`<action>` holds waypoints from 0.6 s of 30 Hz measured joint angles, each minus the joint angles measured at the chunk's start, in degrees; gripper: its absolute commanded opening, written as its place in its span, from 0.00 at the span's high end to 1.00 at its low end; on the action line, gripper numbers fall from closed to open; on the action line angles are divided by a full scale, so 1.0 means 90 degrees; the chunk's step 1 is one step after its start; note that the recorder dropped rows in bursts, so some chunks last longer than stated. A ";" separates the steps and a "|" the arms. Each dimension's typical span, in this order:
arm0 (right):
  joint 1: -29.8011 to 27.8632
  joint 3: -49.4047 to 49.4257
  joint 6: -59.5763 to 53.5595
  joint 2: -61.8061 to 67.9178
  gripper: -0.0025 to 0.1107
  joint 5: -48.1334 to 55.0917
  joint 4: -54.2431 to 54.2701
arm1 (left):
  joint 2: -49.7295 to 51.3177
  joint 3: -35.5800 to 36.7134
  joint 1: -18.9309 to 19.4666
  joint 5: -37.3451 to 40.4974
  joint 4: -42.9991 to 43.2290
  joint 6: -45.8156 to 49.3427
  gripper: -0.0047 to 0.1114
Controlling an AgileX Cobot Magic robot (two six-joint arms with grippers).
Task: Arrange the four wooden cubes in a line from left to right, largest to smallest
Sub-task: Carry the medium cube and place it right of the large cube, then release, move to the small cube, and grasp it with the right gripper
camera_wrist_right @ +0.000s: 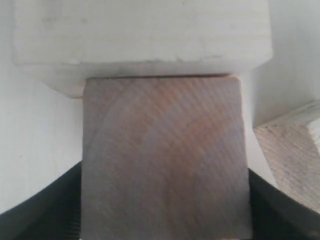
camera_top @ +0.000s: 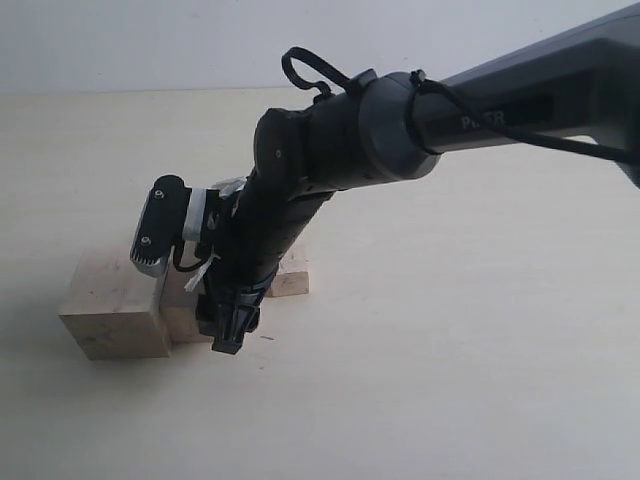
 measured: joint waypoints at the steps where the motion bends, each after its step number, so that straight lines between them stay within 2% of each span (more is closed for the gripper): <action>1: 0.0000 0.0000 0.0000 0.0028 0.22 -0.0024 -0.0030 | 0.0000 0.0000 0.0000 0.0000 0.0000 0.0000 0.96; 6: 0.0000 0.0000 -0.0012 0.0059 0.13 -0.0011 -0.0072 | 0.0000 0.0000 0.0000 0.0000 0.0000 0.0000 0.96; 11: 0.0014 0.0004 0.0204 -0.0637 0.11 0.0002 -0.0128 | 0.0000 0.0000 0.0000 0.0000 0.0000 0.0000 0.96; 15: 0.0014 0.0004 0.1057 -0.1637 0.11 -0.0048 -0.0633 | 0.0000 0.0000 0.0000 0.0000 0.0000 0.0000 0.96; 18: -0.0077 0.0004 0.2292 -0.2330 0.11 -0.0512 -0.0988 | 0.0000 0.0000 0.0000 0.0000 0.0000 0.0000 0.96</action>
